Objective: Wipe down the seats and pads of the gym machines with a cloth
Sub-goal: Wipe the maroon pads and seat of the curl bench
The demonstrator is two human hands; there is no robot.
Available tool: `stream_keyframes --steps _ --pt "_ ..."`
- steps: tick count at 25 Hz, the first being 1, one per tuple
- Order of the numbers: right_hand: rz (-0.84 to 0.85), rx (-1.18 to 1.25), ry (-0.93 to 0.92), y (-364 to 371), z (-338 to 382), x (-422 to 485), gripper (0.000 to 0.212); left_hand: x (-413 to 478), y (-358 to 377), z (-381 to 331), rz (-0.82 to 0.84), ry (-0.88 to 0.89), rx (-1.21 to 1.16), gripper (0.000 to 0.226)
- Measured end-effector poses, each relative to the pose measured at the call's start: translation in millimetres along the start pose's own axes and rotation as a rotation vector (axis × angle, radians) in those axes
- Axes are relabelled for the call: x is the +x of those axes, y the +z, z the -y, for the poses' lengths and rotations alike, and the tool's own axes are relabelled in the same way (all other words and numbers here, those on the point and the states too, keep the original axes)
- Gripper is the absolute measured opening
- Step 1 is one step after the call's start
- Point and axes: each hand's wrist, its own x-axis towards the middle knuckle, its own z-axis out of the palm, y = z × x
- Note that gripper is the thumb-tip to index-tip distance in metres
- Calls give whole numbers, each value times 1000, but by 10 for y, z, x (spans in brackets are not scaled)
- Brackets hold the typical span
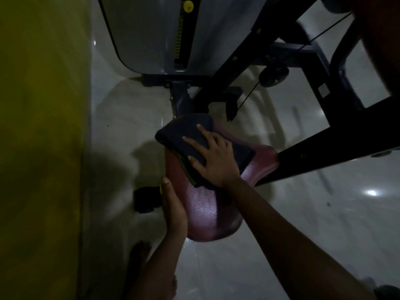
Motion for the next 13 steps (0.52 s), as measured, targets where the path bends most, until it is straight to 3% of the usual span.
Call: stream_keyframes --steps 2,5,10,13 --pt "-1 -5 -62 43 148 -114 58 32 75 -129 -26 26 36 55" --pt "4 -4 -143 94 189 2 55 117 178 -183 -81 95 168 58" --pt "19 6 121 24 -188 388 60 275 166 -114 -93 192 436 94" --pt "-9 -69 239 -35 -457 98 63 228 192 -145 -74 277 566 68"
